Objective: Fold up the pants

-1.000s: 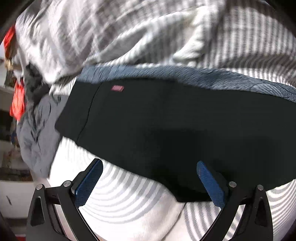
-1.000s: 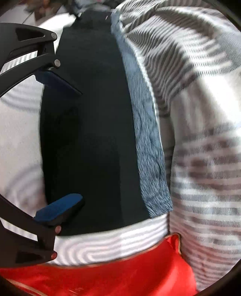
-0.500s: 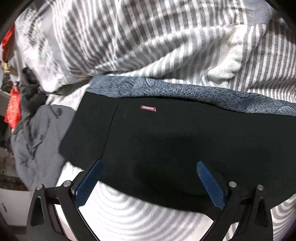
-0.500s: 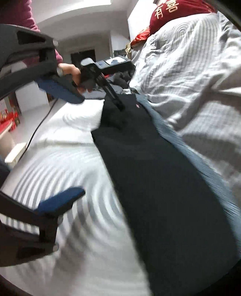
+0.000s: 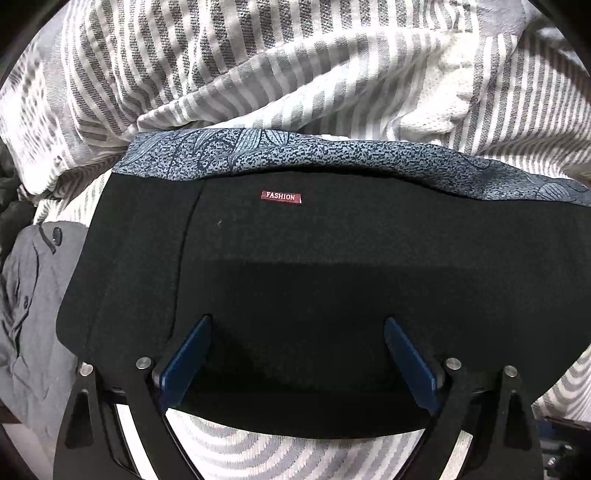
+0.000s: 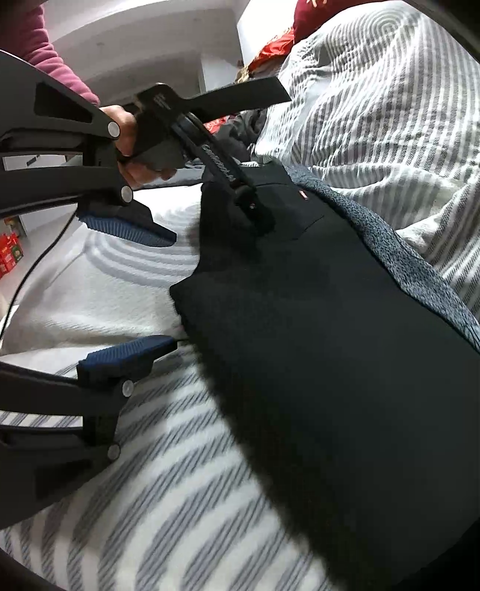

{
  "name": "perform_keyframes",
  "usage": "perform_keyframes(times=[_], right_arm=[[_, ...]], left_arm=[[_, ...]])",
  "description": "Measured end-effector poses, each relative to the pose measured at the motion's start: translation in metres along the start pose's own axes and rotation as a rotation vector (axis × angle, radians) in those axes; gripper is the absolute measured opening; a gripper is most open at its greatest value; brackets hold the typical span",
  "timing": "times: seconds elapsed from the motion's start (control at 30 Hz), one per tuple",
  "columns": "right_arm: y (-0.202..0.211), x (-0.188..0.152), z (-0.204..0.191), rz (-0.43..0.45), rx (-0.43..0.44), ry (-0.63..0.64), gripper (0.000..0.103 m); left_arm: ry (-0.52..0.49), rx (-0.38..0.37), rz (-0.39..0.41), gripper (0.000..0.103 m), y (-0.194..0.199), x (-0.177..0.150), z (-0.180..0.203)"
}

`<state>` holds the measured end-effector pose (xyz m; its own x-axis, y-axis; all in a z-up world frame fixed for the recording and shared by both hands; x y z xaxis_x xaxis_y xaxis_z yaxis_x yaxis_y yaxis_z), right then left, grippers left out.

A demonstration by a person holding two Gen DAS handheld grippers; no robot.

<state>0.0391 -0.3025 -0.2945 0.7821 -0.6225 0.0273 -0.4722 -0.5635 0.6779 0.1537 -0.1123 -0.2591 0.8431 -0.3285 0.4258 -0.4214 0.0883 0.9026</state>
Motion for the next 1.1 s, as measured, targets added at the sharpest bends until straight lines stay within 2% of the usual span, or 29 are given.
perform_keyframes(times=[0.07,0.13,0.17,0.2,0.3,0.37,0.53,0.63,0.73,0.77,0.87,0.93,1.1], right_arm=[[-0.007,0.005,-0.005,0.005,-0.003,0.008,0.049],[-0.015,0.011,-0.008,0.002,-0.008,0.001,0.032],[-0.016,0.015,-0.009,0.003,-0.027,-0.003,0.013],[-0.014,0.018,-0.011,0.01,-0.026,-0.007,0.009],[0.003,0.019,-0.022,0.029,0.038,0.01,0.008],[0.007,0.013,-0.024,0.014,0.019,0.045,0.006],[0.005,-0.009,0.01,-0.045,-0.04,-0.053,0.001],[0.018,-0.017,0.009,-0.07,-0.039,-0.052,0.006],[0.036,-0.01,0.0,-0.055,-0.075,0.003,0.009],[0.043,-0.006,-0.002,-0.041,-0.084,0.013,0.018],[0.06,0.011,-0.005,0.017,-0.095,0.015,0.058],[0.071,0.02,-0.007,0.052,-0.094,0.017,0.061],[0.092,0.025,0.006,0.056,-0.111,-0.013,0.062]], left_arm=[[-0.004,-0.01,0.007,0.095,-0.002,-0.002,-0.006],[-0.013,-0.015,0.008,0.095,-0.002,-0.003,-0.007],[-0.012,-0.014,0.006,0.095,-0.001,-0.007,-0.011],[-0.011,-0.015,0.001,0.095,0.0,-0.008,-0.013],[-0.004,-0.022,0.0,0.095,0.0,-0.01,-0.018],[-0.008,-0.026,0.006,0.095,-0.001,-0.012,-0.02],[-0.015,-0.017,0.01,0.096,-0.005,-0.015,-0.021],[-0.014,-0.013,0.001,0.096,-0.003,-0.015,-0.023],[-0.014,0.005,-0.02,0.096,0.003,-0.012,-0.013],[-0.012,0.007,-0.03,0.096,0.004,-0.012,-0.011],[-0.002,-0.001,-0.046,0.096,0.011,-0.01,-0.004],[0.015,-0.024,-0.05,0.096,0.019,-0.009,0.004],[0.027,-0.066,-0.049,0.096,0.037,-0.003,0.032]])
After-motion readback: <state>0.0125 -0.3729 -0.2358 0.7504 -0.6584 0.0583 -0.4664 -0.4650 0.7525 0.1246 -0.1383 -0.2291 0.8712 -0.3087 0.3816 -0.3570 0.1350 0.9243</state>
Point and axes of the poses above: each gripper's, at about its wrist camera, not at the fingertips, and y roughly against the way its jaws point, z to its right, x to its top, the point moved 2 cm from there along -y, roughly the way its jaws point, and after that the axes turned 9 degrees about z, right-handed, at the moved point
